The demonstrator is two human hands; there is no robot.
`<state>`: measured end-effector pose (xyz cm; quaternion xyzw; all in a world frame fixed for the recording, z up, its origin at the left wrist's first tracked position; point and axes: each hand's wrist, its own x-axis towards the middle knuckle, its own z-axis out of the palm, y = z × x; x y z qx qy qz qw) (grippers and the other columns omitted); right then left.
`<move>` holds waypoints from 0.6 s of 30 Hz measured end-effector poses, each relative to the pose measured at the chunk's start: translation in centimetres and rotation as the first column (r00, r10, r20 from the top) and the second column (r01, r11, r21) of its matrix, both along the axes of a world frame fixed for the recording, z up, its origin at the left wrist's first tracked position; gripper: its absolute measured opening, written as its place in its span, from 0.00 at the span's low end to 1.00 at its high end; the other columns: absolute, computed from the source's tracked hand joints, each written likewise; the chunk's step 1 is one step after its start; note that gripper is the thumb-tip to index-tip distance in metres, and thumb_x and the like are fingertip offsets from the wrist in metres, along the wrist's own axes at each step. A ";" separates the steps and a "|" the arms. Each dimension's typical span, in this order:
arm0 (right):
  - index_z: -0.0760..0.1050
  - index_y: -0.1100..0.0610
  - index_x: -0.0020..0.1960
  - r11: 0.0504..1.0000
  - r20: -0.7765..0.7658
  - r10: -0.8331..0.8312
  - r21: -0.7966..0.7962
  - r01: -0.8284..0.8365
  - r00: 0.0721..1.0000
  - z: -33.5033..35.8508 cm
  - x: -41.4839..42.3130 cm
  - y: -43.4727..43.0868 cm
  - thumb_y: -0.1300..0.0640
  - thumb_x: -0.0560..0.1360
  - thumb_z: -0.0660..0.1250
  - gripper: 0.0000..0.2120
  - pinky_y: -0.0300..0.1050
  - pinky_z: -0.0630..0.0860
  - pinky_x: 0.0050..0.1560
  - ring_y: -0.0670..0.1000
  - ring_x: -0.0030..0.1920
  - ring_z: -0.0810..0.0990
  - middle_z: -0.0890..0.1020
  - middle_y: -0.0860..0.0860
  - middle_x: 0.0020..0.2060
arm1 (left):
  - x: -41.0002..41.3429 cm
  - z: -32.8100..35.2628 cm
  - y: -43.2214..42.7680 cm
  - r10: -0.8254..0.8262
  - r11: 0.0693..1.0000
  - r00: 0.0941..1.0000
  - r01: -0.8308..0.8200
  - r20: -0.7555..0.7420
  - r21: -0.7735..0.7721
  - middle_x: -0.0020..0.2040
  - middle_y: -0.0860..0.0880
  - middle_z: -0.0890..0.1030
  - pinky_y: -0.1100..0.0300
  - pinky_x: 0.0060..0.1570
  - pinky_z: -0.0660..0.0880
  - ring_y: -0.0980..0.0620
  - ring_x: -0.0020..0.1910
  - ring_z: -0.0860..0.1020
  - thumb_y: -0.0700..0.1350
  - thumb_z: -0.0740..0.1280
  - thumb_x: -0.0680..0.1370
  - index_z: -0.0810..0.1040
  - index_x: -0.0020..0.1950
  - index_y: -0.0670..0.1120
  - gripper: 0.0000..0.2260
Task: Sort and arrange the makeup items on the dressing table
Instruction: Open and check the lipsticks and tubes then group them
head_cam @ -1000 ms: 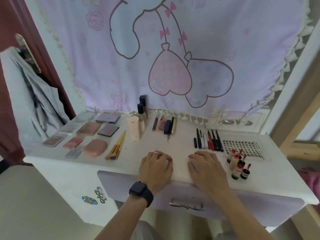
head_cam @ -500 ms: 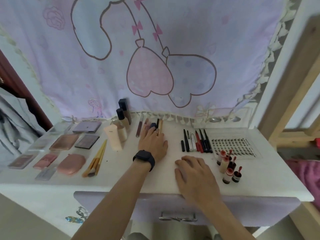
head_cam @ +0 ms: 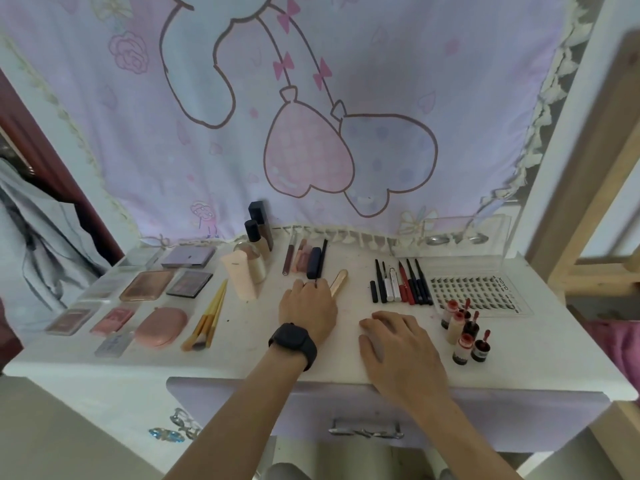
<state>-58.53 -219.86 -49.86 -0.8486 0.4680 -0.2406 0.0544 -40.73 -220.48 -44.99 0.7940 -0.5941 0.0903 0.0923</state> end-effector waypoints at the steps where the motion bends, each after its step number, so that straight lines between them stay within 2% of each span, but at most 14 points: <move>1: 0.77 0.46 0.65 1.000 -0.002 0.000 0.001 0.000 1.000 0.0 0.0 0.0 0.43 0.80 0.58 0.18 0.45 0.72 0.62 0.49 0.65 0.72 0.77 0.44 0.64 | 0.0 -0.3 0.6 -0.003 1.000 1.000 0.003 -0.016 0.000 0.51 0.48 0.79 0.57 0.44 0.66 0.47 0.52 0.74 0.50 0.57 0.82 0.74 0.55 0.47 0.10; 3: 0.77 0.47 0.65 1.000 0.006 0.001 -0.003 -0.001 1.000 0.0 -0.1 0.0 0.43 0.79 0.59 0.18 0.46 0.73 0.62 0.49 0.64 0.73 0.78 0.45 0.64 | 0.2 -1.0 2.1 -0.032 0.999 0.994 0.027 -0.109 -0.042 0.52 0.50 0.78 0.57 0.46 0.71 0.49 0.53 0.73 0.52 0.57 0.83 0.76 0.56 0.48 0.11; 5: 0.77 0.48 0.66 1.000 0.032 -0.011 0.003 0.011 0.999 0.1 0.0 0.1 0.42 0.79 0.59 0.20 0.46 0.74 0.61 0.49 0.64 0.74 0.79 0.45 0.63 | 0.4 -1.7 3.5 -0.095 0.990 0.939 0.054 -0.329 -0.131 0.53 0.52 0.76 0.59 0.50 0.74 0.52 0.52 0.73 0.52 0.60 0.82 0.78 0.60 0.51 0.11; 7: 0.71 0.47 0.70 0.996 0.103 -0.046 0.085 0.038 0.994 0.2 0.0 0.0 0.36 0.78 0.56 0.25 0.45 0.73 0.60 0.47 0.63 0.73 0.78 0.43 0.62 | 0.5 -2.1 4.6 -0.183 0.970 0.811 0.056 -0.556 -0.237 0.53 0.55 0.75 0.68 0.51 0.72 0.57 0.50 0.75 0.49 0.65 0.81 0.80 0.59 0.52 0.09; 9: 0.63 0.43 0.72 0.978 0.229 -0.083 0.206 0.035 0.970 0.3 0.0 -0.1 0.30 0.75 0.53 0.30 0.42 0.72 0.56 0.43 0.61 0.72 0.75 0.39 0.60 | 0.7 -2.2 5.5 -0.245 0.952 0.689 0.038 -0.682 -0.304 0.52 0.56 0.78 0.74 0.49 0.69 0.61 0.49 0.76 0.47 0.68 0.79 0.82 0.56 0.54 0.07; 11: 0.60 0.40 0.72 0.972 0.324 -0.087 0.235 0.009 0.942 0.4 -0.2 0.0 0.28 0.75 0.54 0.30 0.42 0.71 0.51 0.40 0.57 0.72 0.74 0.36 0.56 | 0.9 -2.0 6.1 -0.279 0.943 0.584 0.015 -0.762 -0.333 0.49 0.57 0.81 0.72 0.48 0.71 0.61 0.48 0.77 0.46 0.69 0.79 0.83 0.54 0.55 0.06; 14: 0.64 0.37 0.69 0.986 0.333 -0.028 0.162 -0.028 0.943 0.7 -0.3 0.1 0.28 0.77 0.50 0.25 0.40 0.72 0.47 0.39 0.50 0.73 0.75 0.35 0.49 | 1.2 -1.6 6.5 -0.302 0.939 0.453 -0.010 -0.839 -0.343 0.45 0.54 0.84 0.62 0.48 0.76 0.53 0.43 0.80 0.46 0.68 0.80 0.84 0.52 0.53 0.05; 16: 0.69 0.34 0.62 0.988 0.351 0.017 0.138 -0.069 0.936 1.0 -0.2 0.1 0.28 0.77 0.47 0.21 0.38 0.70 0.41 0.40 0.43 0.74 0.75 0.36 0.42 | 1.3 -1.6 6.6 -0.303 0.943 0.430 0.008 -0.850 -0.332 0.42 0.53 0.84 0.62 0.45 0.76 0.52 0.40 0.80 0.48 0.67 0.80 0.84 0.51 0.53 0.06; 18: 0.72 0.38 0.48 0.981 0.396 0.058 0.148 -0.126 0.917 1.4 0.1 0.0 0.31 0.78 0.49 0.17 0.39 0.66 0.36 0.44 0.35 0.73 0.75 0.41 0.35 | 1.2 -1.9 6.5 -0.286 0.949 0.455 0.014 -0.843 -0.314 0.38 0.55 0.83 0.65 0.40 0.73 0.57 0.34 0.77 0.51 0.65 0.81 0.83 0.47 0.53 0.09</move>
